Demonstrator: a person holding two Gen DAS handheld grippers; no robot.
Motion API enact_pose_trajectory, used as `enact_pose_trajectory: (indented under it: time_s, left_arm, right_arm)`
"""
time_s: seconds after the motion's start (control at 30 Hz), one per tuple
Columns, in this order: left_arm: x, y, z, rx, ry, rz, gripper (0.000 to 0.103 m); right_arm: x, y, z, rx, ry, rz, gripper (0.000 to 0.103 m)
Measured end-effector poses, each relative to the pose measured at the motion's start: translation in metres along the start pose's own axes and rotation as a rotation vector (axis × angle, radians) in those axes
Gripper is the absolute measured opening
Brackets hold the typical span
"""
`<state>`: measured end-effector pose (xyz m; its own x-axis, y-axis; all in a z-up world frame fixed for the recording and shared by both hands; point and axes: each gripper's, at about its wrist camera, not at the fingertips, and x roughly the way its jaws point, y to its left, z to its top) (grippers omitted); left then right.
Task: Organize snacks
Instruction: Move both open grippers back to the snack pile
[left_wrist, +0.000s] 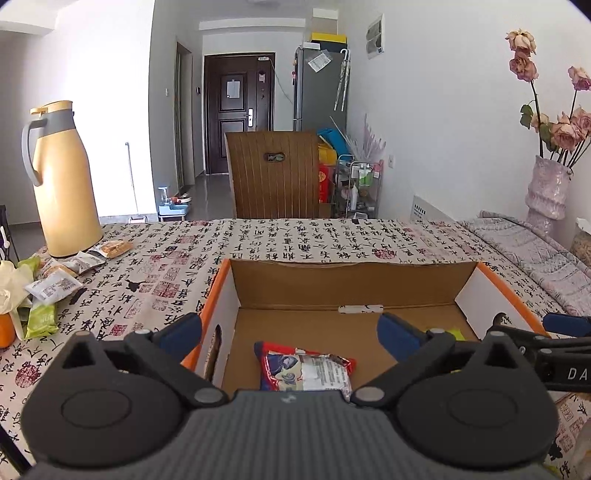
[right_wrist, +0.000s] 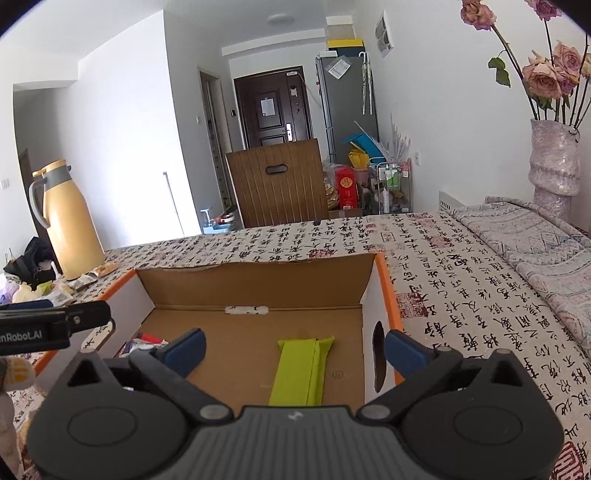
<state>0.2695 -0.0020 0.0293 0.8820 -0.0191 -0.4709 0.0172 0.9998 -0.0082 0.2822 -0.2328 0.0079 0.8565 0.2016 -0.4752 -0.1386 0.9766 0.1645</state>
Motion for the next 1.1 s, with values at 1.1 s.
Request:
enact_pose_trajectory:
  time_s: [1.1]
  left_arm:
    - [-0.123,-0.001,-0.027,-0.015,-0.057,0.014,0.103]
  right_arm:
    - [-0.122,0.016,-0.033,-0.017,-0.047,-0.021,0.103]
